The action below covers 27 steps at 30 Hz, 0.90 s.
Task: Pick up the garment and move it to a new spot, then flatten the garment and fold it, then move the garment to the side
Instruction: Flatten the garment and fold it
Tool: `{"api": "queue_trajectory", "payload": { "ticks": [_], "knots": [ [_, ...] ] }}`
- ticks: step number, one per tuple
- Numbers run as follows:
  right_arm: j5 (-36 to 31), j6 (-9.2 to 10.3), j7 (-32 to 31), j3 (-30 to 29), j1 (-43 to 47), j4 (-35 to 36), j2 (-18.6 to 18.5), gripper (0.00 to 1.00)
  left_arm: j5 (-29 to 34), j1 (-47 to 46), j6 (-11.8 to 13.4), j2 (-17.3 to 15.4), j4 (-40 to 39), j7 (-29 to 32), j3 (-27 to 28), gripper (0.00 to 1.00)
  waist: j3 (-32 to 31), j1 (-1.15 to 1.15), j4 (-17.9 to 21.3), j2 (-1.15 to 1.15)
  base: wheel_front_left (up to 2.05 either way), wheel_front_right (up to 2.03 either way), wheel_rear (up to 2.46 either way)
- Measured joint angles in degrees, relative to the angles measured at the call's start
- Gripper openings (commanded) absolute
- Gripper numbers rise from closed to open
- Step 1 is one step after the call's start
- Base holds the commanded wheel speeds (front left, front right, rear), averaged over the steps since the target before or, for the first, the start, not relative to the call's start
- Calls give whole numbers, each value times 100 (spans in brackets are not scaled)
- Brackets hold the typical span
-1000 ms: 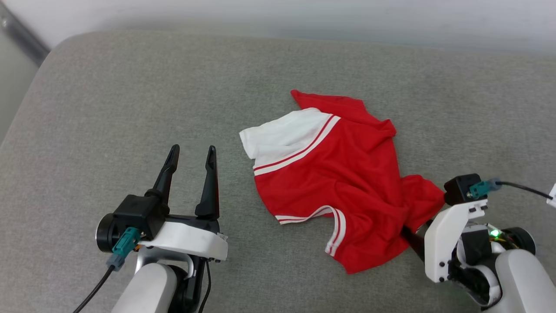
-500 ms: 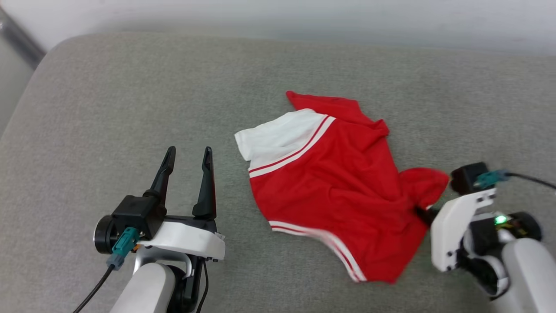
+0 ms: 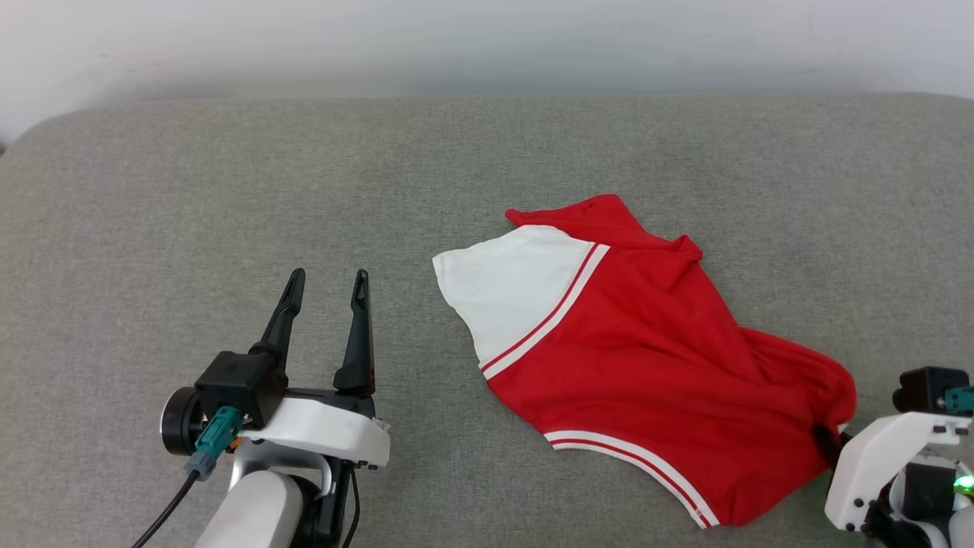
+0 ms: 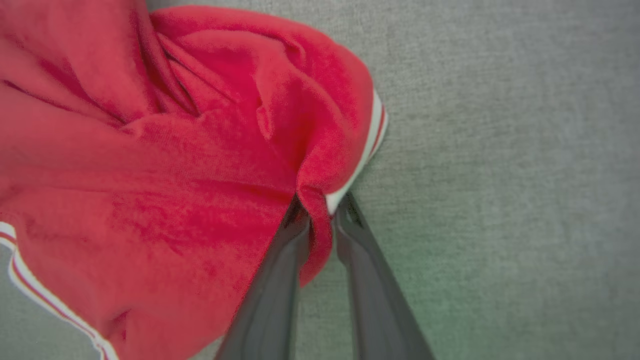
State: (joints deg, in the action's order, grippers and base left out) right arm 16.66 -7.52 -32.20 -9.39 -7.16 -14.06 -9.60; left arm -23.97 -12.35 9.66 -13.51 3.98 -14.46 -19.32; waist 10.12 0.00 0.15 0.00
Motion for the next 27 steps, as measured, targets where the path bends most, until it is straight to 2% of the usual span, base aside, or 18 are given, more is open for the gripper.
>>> {"api": "queue_trajectory", "payload": {
  "ticks": [1,8,16,18,23,27],
  "knots": [
    [7,-1,92,4,14,-125,45,100,0,0,1,0,-2,14,-1,100,5,0,18,0,0,0,0],
    [200,0,1278,68,-88,-436,186,100,-36,16,27,-60,49,25,12,100,-7,0,86,0,0,0,0],
    [-10,1,2601,12,209,63,375,100,-94,181,97,-99,67,44,35,100,-192,0,75,0,0,0,0],
    [-53,1,2748,16,306,216,467,100,-110,226,118,-118,58,46,51,100,-249,0,82,0,0,0,0],
    [63,1,2015,-132,511,183,544,100,-134,297,169,-148,-4,96,53,100,-323,-1,153,0,0,0,0],
    [162,2,1058,-281,506,29,304,100,-133,304,180,-172,-62,120,27,100,-304,0,165,0,0,0,0]
  ]
}}
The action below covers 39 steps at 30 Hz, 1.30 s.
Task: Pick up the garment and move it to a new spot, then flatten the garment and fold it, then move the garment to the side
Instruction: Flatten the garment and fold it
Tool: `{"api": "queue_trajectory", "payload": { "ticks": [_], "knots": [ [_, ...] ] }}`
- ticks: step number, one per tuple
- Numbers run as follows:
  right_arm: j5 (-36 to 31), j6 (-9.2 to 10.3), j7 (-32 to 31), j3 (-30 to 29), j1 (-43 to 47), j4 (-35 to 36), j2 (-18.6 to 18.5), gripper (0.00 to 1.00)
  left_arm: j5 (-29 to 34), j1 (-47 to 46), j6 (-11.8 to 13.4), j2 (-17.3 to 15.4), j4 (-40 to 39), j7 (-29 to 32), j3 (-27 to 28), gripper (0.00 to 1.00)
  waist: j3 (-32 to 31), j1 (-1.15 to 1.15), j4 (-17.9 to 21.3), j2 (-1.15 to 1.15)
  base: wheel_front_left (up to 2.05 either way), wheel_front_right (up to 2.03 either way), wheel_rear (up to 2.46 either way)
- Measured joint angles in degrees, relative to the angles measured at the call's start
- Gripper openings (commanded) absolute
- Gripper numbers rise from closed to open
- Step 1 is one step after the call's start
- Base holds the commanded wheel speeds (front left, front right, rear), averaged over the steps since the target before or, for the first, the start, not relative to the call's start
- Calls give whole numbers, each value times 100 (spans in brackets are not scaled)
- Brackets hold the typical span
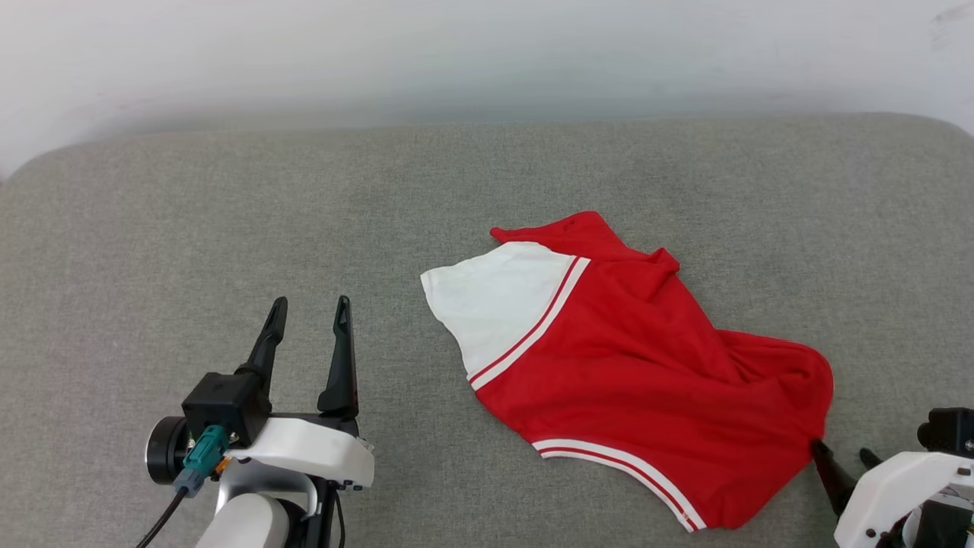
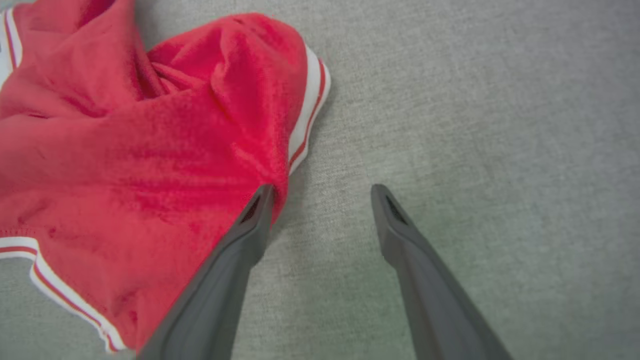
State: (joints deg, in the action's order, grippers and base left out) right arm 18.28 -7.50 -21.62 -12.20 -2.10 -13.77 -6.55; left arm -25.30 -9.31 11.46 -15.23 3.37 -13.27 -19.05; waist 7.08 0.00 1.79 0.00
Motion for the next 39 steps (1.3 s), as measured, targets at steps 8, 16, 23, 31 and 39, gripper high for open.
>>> {"api": "queue_trajectory", "payload": {
  "ticks": [8,16,23,31,39],
  "knots": [
    [347,-1,-1061,205,-335,27,-374,100,4,-78,7,38,-27,-2,-52,100,253,0,-126,0,0,0,0],
    [504,0,-1557,323,-566,-107,-658,0,4,-163,4,138,53,-63,-68,100,486,0,-373,0,0,0,0],
    [332,-2,-1545,134,-812,210,-904,0,-5,-174,-12,174,142,-109,-25,100,410,0,-432,0,0,0,0],
    [-121,0,-1638,548,-1172,1494,-644,0,-12,-174,-45,180,170,-138,-14,100,289,0,-391,0,0,0,0],
    [85,-1,-1788,1724,-788,1194,-230,0,-16,-260,-91,281,234,-152,-98,100,413,0,-442,0,0,0,0]
  ]
}}
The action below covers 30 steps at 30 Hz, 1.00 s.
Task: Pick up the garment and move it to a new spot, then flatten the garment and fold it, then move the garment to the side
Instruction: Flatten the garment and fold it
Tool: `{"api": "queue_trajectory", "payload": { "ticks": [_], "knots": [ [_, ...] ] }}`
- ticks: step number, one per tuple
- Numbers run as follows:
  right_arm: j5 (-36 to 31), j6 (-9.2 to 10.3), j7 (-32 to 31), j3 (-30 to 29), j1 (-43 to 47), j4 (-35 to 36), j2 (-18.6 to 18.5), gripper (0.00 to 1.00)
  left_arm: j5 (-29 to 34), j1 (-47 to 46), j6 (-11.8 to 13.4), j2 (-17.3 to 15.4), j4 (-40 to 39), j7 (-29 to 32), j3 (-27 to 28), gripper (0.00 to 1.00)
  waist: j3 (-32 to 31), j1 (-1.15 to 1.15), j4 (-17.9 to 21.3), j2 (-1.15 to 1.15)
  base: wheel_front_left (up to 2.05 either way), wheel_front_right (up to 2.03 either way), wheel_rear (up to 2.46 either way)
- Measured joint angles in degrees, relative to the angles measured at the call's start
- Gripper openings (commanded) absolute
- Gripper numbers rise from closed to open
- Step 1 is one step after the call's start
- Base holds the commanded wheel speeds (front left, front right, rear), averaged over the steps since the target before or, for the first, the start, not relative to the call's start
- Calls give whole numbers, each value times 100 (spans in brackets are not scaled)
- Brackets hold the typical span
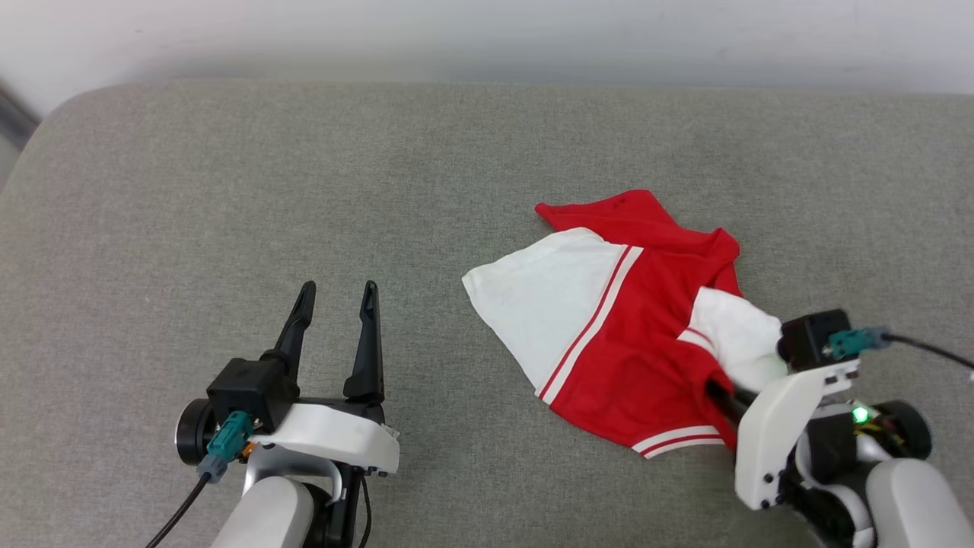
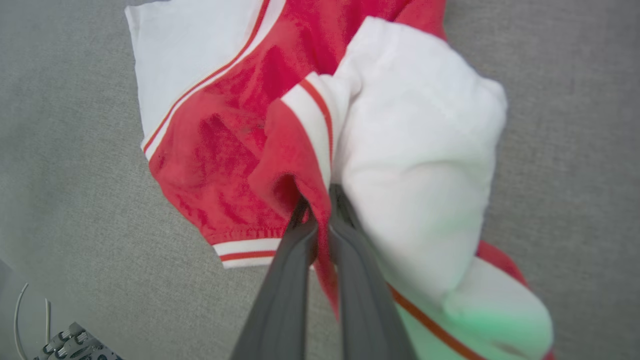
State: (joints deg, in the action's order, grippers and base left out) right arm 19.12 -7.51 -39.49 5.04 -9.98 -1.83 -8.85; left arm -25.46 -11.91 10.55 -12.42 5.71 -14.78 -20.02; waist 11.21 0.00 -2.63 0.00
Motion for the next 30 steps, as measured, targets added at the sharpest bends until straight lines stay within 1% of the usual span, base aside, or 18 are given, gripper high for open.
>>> {"api": "queue_trajectory", "payload": {
  "ticks": [2,3,4,7,10,13,17,20,24,28,30],
  "knots": [
    [47,1,143,109,68,-196,82,1,0,-14,-15,10,30,-1,-13,100,28,0,-12,0,0,0,0],
    [52,0,247,153,85,-263,101,34,0,-15,-15,15,38,-1,-11,100,39,0,-11,0,0,0,0],
    [38,0,397,179,92,-312,105,100,0,-15,-19,14,48,-2,-12,100,45,0,-7,0,0,0,0],
    [-56,0,912,192,94,-356,116,100,1,-18,-24,11,66,-2,-19,100,37,0,15,0,0,0,0],
    [-53,0,1357,160,145,-225,141,100,8,-18,-24,-1,87,-2,-27,100,2,0,46,0,0,0,0],
    [-49,0,1596,109,257,-7,153,100,7,-17,-22,-8,89,-2,-30,100,-42,0,87,0,0,0,0],
    [3,0,1681,-166,314,321,147,100,5,-15,0,-10,87,-3,-25,100,-98,0,145,0,0,0,0],
    [46,0,1428,-519,314,386,68,100,0,-13,5,-11,78,-3,-24,100,-120,0,167,0,0,0,0],
    [215,1,776,-899,200,254,-194,100,-1,-15,4,-5,60,-4,-36,100,-94,0,152,0,0,0,0],
    [432,1,165,-985,-116,91,-445,100,0,-64,-15,26,60,-7,-69,100,21,0,71,0,0,0,0],
    [478,1,-62,-910,-228,30,-571,100,1,-132,-33,47,70,-10,-77,100,97,0,12,0,0,0,0]
  ]
}}
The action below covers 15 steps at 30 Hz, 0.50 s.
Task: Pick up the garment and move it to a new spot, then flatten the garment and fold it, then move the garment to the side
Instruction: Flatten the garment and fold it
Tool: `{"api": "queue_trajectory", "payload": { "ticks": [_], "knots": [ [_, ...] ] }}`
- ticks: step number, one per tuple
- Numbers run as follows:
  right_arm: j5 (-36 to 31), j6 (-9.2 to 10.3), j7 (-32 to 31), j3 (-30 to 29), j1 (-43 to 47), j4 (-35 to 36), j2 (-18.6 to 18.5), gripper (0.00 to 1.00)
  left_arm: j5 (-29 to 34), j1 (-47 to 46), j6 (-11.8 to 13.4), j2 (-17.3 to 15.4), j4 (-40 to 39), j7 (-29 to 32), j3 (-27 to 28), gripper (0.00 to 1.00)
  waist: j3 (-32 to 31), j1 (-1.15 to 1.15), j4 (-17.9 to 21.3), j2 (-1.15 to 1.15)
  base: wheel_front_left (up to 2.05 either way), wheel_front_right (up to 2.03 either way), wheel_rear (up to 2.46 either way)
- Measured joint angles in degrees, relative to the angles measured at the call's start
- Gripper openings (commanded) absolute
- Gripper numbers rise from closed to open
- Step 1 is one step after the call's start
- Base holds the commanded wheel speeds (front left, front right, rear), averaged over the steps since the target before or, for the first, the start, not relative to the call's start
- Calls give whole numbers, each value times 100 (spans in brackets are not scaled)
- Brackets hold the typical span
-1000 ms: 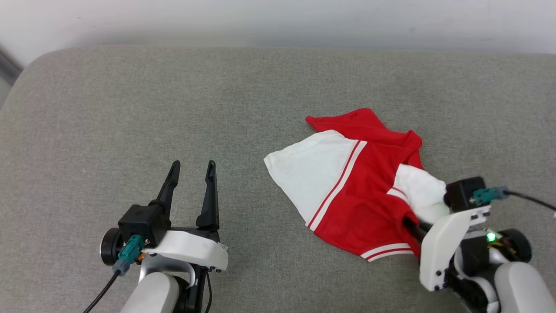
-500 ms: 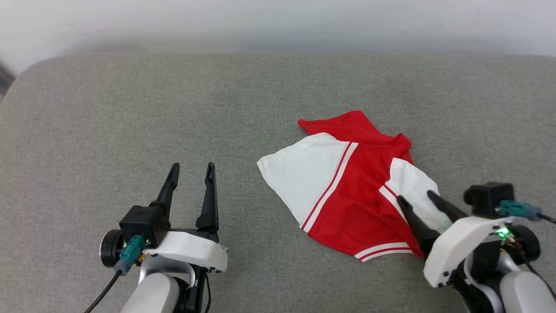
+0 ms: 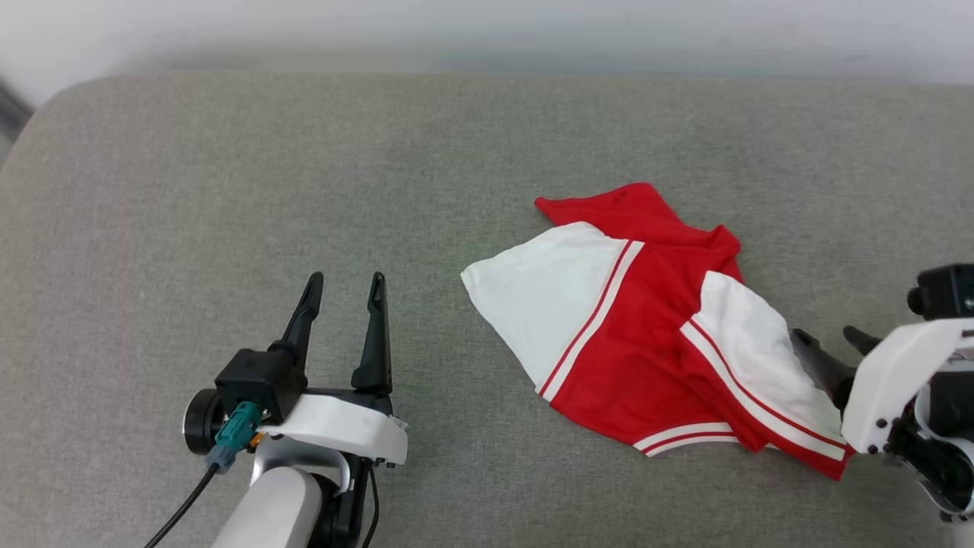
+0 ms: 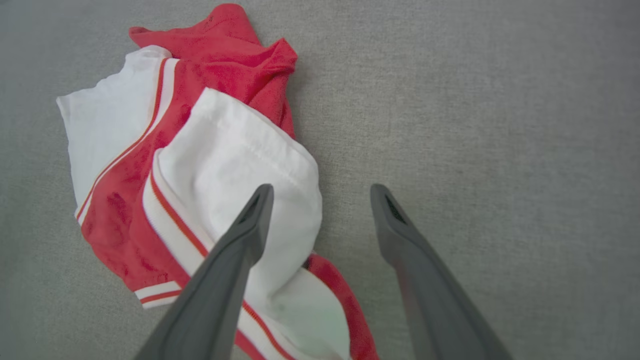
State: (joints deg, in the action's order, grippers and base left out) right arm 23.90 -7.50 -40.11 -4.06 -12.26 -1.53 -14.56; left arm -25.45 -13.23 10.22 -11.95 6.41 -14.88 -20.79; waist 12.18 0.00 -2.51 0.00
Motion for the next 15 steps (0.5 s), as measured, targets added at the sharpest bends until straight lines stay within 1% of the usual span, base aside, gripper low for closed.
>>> {"api": "queue_trajectory", "payload": {
  "ticks": [8,9,10,11,15],
  "knots": [
    [240,-1,-693,498,-389,-302,-220,100,43,-120,-19,116,47,-1,10,100,288,0,-220,0,0,0,0],
    [241,-1,-736,544,-394,-326,-236,65,44,-119,-21,119,57,-1,19,100,302,0,-234,0,0,0,0],
    [276,-1,-749,563,-403,-350,-244,10,53,-119,-24,120,67,-2,32,100,310,0,-243,0,0,0,0],
    [298,-1,-791,578,-412,-371,-252,0,56,-116,-40,121,78,-2,45,100,308,0,-244,0,0,0,0],
    [336,-1,-706,622,-430,-253,-291,0,63,-106,-48,122,98,-2,111,100,263,0,-195,0,0,0,0]
  ]
}}
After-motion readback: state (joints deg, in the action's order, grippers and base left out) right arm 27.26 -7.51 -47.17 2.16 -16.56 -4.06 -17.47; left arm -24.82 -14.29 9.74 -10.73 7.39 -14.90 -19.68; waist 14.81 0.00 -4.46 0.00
